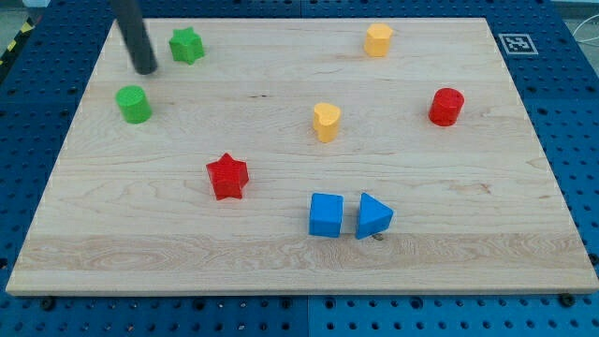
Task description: Move the green circle closer to the green star
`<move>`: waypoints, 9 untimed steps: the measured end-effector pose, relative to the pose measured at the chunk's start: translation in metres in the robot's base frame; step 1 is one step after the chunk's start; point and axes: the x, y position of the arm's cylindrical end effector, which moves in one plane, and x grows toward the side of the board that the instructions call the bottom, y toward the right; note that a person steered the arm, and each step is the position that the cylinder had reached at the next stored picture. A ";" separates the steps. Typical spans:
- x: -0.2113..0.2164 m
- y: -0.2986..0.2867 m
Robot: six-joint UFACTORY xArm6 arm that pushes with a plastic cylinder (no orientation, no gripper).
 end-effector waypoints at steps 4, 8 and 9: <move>0.050 -0.053; 0.088 -0.034; 0.083 -0.011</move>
